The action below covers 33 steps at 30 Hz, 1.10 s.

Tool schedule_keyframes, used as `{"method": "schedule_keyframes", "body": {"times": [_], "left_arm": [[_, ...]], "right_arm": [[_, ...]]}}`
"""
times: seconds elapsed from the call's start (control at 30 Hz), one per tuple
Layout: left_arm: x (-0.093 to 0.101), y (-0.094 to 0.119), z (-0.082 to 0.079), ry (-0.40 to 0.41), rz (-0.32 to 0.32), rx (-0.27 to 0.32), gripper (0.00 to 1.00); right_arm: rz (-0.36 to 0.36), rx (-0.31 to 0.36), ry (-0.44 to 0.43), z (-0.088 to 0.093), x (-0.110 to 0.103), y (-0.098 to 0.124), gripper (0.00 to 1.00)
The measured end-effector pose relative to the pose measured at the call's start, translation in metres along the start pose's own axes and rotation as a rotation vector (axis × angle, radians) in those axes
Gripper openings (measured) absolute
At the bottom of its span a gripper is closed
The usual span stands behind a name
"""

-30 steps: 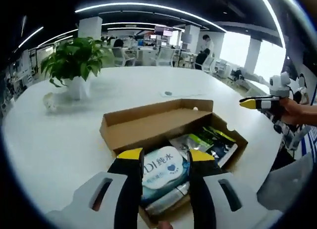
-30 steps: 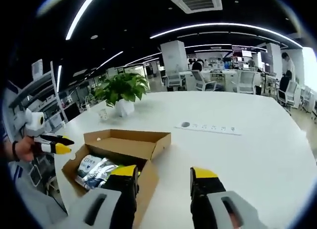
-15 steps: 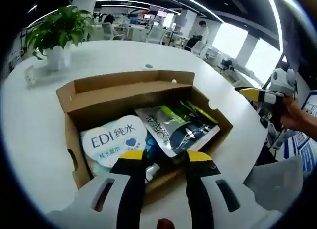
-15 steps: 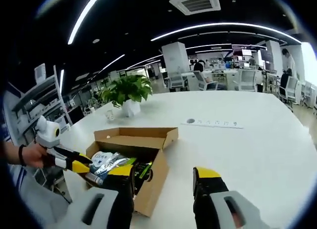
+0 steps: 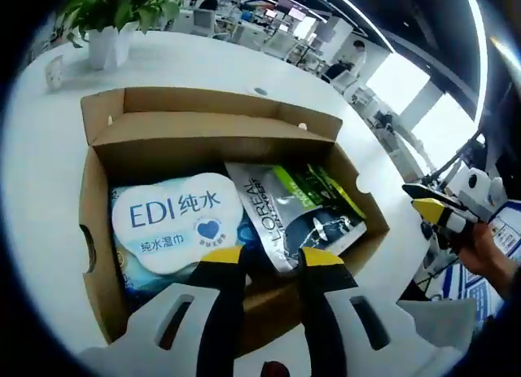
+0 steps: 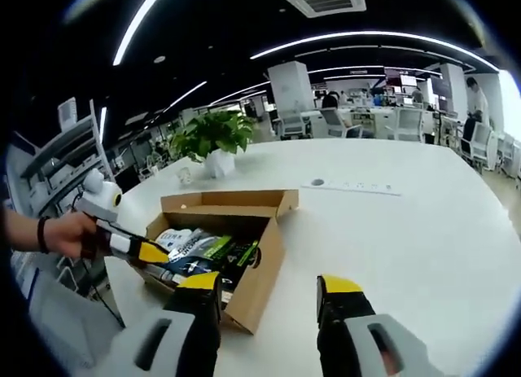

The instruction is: Operate the shoe box by opening the lid, removing the specified soft item, and placing it in the target area until the item is outside and the box remains undamaged.

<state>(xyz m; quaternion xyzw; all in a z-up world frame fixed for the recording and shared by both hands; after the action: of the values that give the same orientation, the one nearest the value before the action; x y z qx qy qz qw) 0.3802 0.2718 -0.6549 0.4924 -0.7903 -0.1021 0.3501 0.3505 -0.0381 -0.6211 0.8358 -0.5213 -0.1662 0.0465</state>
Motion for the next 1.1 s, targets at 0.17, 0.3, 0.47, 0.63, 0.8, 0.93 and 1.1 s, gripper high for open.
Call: {"method": "schedule_keyframes", "body": {"times": [0.17, 0.3, 0.47, 0.63, 0.8, 0.93, 1.1], "left_arm": [[0.0, -0.008, 0.001, 0.118, -0.011, -0.005, 0.12], [0.002, -0.008, 0.001, 0.147, -0.019, -0.006, 0.08], [-0.003, -0.005, 0.002, 0.214, -0.025, 0.016, 0.02], [-0.002, -0.004, 0.001, 0.22, -0.03, 0.028, 0.01], [-0.002, -0.003, 0.001, 0.205, -0.037, 0.034, 0.01], [-0.003, -0.001, 0.001, 0.194, -0.04, 0.035, 0.0], [-0.008, 0.004, -0.001, 0.187, -0.045, 0.032, 0.0]], "right_arm": [[0.006, -0.004, -0.013, 0.004, -0.002, 0.001, 0.43], [-0.004, -0.01, -0.007, 0.004, -0.007, 0.0, 0.42], [0.009, -0.017, -0.026, 0.009, -0.005, 0.0, 0.42], [0.0, -0.024, -0.022, 0.012, -0.008, 0.0, 0.41], [-0.011, -0.028, -0.021, 0.011, -0.011, -0.002, 0.4], [-0.023, -0.024, -0.017, 0.009, -0.014, -0.004, 0.39], [-0.041, -0.026, -0.02, 0.007, -0.019, -0.009, 0.38]]}}
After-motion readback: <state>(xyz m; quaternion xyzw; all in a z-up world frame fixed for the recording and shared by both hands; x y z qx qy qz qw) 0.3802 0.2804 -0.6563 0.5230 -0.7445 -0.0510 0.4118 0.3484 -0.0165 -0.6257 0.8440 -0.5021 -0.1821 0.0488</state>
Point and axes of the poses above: the point that each gripper's makers call its tool centre point, and the gripper's own axes: y roughly backward along the fingers, x roughly to its right, z roughly out of its underside, the point moved 10 cm from there along y, roughly backward along the fingers, and after that the axes turned 15 degrees about x, right-handed, at the moved point
